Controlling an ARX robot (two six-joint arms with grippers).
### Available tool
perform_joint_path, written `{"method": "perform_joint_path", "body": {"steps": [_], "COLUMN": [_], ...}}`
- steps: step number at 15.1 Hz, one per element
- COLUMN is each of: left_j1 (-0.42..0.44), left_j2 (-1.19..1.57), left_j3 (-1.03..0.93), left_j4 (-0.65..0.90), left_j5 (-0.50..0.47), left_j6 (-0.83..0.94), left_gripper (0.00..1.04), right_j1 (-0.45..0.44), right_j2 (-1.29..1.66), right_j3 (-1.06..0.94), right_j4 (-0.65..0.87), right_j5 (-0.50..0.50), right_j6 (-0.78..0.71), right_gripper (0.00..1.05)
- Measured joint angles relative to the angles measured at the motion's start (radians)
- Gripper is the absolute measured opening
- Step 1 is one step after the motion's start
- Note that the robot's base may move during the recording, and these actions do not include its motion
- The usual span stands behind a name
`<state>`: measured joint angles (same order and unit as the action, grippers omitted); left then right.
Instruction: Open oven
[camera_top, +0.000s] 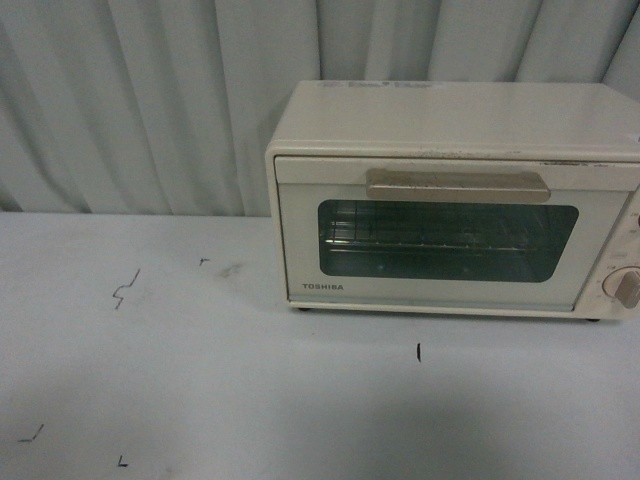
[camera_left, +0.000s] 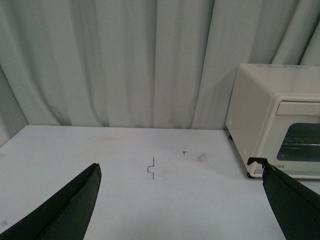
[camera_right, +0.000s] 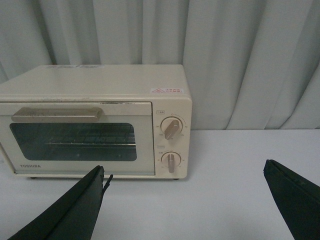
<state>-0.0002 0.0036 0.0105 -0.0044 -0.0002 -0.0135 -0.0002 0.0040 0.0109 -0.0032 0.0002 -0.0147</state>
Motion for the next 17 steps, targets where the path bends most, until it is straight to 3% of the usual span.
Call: {"method": "perform_joint_path", "body": {"steps": [5,7,8,11,15,17], "left_j1": [0.000,0.071,0.072,0.014,-0.106,-0.212], "left_j2": [0.002,0.212,0.374,0.554,0.817,1.022], "left_j3": [0.000,0.145,0.227,0.251,0.261,0.280], "left_j4": [-0.008,-0.331,-0.422,-0.264,-0.005,0.196], "left_j5": [0.004,0.203,0.278,0.329,0.282,0.234], "left_j6": [-0.002,-0.105,-0.205,-0.359,-0.480,-0.554], "left_gripper": [0.98,0.98,0.98,0.98,0.98,0.98], "right_j1": [0.000,0.000,0.000,0.000,0.000,0.000], "right_j2": [0.000,0.000,-0.001,0.000,0.000,0.000], "right_j3": [0.000,0.000,0.000,0.000,0.000,0.000], "right_j4": [0.000,0.001,0.000,0.000,0.000,0.000], "right_j5": [0.000,-0.001,-0.001,-0.001,0.000,0.000], "right_j6": [0.000,0.000,0.000,0.000,0.000,0.000], "right_gripper": [0.98,0.98,0.98,0.98,0.98,0.98]}}
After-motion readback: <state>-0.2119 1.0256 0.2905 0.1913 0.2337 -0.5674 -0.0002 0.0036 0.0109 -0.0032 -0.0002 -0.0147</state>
